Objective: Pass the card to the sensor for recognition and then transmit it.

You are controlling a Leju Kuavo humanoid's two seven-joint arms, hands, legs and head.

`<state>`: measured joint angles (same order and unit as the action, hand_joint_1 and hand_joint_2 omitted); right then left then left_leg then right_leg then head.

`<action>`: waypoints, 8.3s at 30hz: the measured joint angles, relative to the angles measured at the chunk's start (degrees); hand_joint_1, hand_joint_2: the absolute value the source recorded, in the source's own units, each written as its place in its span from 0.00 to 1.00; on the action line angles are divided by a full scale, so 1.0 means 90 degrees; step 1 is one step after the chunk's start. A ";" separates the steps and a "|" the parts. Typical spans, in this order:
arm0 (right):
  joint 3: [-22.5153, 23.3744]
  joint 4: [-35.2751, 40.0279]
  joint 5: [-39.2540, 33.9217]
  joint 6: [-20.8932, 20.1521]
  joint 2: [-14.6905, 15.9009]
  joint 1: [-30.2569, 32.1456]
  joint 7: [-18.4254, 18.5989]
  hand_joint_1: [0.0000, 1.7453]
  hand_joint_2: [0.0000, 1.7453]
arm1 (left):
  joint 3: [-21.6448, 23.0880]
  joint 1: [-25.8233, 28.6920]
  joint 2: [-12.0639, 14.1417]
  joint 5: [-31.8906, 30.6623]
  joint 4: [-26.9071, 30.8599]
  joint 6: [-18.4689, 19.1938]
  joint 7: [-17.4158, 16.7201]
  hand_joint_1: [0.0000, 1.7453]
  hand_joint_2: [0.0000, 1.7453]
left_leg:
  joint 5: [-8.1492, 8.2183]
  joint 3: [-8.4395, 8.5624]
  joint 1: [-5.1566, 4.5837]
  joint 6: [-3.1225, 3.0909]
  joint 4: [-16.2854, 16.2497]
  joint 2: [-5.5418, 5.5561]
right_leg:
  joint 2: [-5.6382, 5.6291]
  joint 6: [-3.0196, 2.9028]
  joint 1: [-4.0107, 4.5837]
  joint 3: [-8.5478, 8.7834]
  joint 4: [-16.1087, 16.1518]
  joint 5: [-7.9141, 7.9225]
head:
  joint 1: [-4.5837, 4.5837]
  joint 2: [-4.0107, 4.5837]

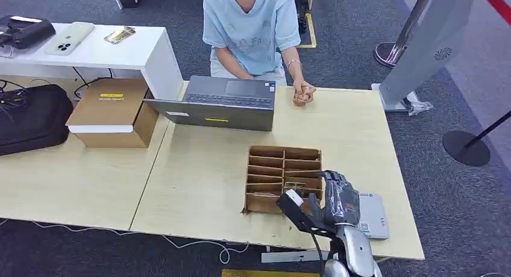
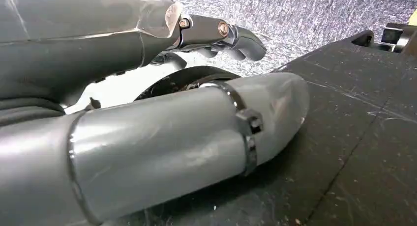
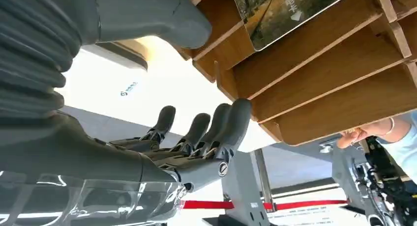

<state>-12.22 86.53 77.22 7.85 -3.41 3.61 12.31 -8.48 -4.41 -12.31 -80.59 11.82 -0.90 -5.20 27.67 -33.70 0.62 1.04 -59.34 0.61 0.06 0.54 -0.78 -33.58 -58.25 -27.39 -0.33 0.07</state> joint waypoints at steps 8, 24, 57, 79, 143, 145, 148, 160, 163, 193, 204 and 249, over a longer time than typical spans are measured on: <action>-0.0104 -0.0131 0.0058 -0.0075 -0.0002 -0.0162 -0.0051 0.42 1.00 | 0.0000 -0.0003 0.0000 -0.0019 0.0000 0.0039 0.0000 0.00 0.00 | 0.0000 0.0000 0.0000 0.0000 0.0000 0.0000 | 0.0000 0.0000 0.0000 0.0001 0.0000 0.0000 | -0.0002 0.0000; -0.0388 -0.0316 0.0061 -0.0109 -0.0005 -0.0324 -0.0058 0.47 1.00 | 0.0000 -0.0016 0.0000 -0.0056 0.0000 0.0095 0.0007 0.00 0.00 | 0.0000 -0.0001 0.0000 0.0000 0.0000 0.0001 | 0.0001 0.0000 0.0000 0.0001 0.0000 0.0000 | -0.0002 0.0000; -0.0680 -0.0415 0.0039 -0.0172 -0.0002 -0.0204 -0.0129 0.82 1.00 | 0.0000 -0.0047 0.0002 -0.0073 0.0000 0.0165 0.0007 0.00 0.00 | 0.0000 0.0000 0.0000 0.0000 0.0001 0.0000 | 0.0000 -0.0001 0.0000 0.0000 0.0000 -0.0001 | 0.0000 0.0000; -0.0685 -0.0515 -0.0061 -0.0066 -0.0002 -0.0254 -0.0136 0.86 1.00 | 0.0002 -0.0059 0.0002 -0.0075 0.0000 0.0172 0.0010 0.00 0.00 | 0.0000 0.0001 0.0000 0.0000 0.0001 0.0000 | 0.0000 -0.0001 0.0000 0.0001 0.0000 -0.0001 | -0.0002 0.0000; 0.0019 0.0381 -0.2825 0.0393 -0.0097 -0.0114 -0.2169 1.00 1.00 | 0.0012 -0.0073 0.0000 -0.0056 0.0000 0.0078 0.0010 0.00 0.00 | 0.0000 0.0000 0.0000 0.0001 0.0001 0.0000 | 0.0000 -0.0001 0.0000 0.0000 -0.0001 -0.0001 | 0.0000 0.0000; 0.0019 0.0401 -0.2856 0.0403 -0.0097 -0.0089 -0.2225 1.00 1.00 | 0.0012 -0.0074 0.0002 -0.0061 0.0000 0.0078 0.0010 0.00 0.00 | 0.0000 0.0001 0.0000 0.0001 0.0001 0.0000 | 0.0000 -0.0001 0.0000 0.0000 -0.0001 -0.0001 | -0.0002 0.0000; 0.0022 0.0449 -0.2934 0.0449 -0.0097 -0.0047 -0.2322 1.00 1.00 | 0.0012 -0.0073 0.0002 -0.0068 0.0000 0.0078 0.0017 0.00 0.00 | 0.0000 0.0001 0.0000 0.0001 0.0001 0.0000 | 0.0000 -0.0001 0.0000 0.0000 -0.0001 -0.0001 | 0.0000 0.0000; 0.0017 0.0658 -0.3352 0.0680 -0.0131 0.0026 -0.3063 1.00 1.00 | 0.0012 -0.0079 0.0000 -0.0151 0.0000 0.0100 0.0058 0.00 0.00 | 0.0000 0.0001 0.0000 0.0001 0.0001 0.0000 | 0.0000 -0.0001 0.0000 0.0000 -0.0001 -0.0001 | -0.0002 0.0000; -0.0019 0.0719 -0.3403 0.0738 -0.0131 0.0025 -0.3293 1.00 1.00 | 0.0015 -0.0081 0.0000 -0.0165 0.0000 0.0102 0.0080 0.00 0.00 | 0.0000 0.0001 0.0000 0.0001 0.0001 0.0000 | 0.0000 -0.0001 0.0000 0.0000 -0.0001 -0.0001 | 0.0000 0.0000; -0.0823 0.0799 -0.3660 0.1212 -0.0068 -0.0930 -0.4065 1.00 1.00 | 0.4736 -0.0074 0.0469 0.3973 0.0646 -0.0143 -0.0124 0.00 0.00 | 0.0003 -0.0006 0.0006 0.0018 0.0008 -0.0029 | -0.0025 -0.0021 0.0007 -0.0020 -0.0004 0.0002 | 0.0007 0.0000; -0.0886 0.0816 -0.3696 0.1219 -0.0034 -0.0992 -0.4085 1.00 1.00 | 0.4704 -0.0145 0.0435 0.3942 0.0233 -0.0039 -0.0138 0.00 0.00 | 0.0003 -0.0004 0.0005 0.0018 0.0007 -0.0028 | -0.0024 -0.0022 0.0006 -0.0017 -0.0003 0.0004 | 0.0007 0.0000; -0.1265 0.0345 -0.3677 0.1073 0.0199 -0.2137 -0.3959 1.00 1.00 | 0.4704 -0.0236 0.0403 0.3679 0.0148 0.0046 -0.0126 0.00 0.00 | 0.0002 -0.0003 0.0006 0.0019 0.0007 -0.0029 | -0.0024 -0.0023 0.0006 -0.0017 -0.0004 0.0005 | 0.0010 0.0000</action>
<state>-23.60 89.64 44.13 17.51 -1.62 -15.62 -23.32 33.86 -6.54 -8.68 -47.47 13.16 -0.48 -6.34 27.68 -33.73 0.67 1.22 -59.28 0.36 -0.16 0.34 -0.72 -33.73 -58.29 -27.35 -0.24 0.07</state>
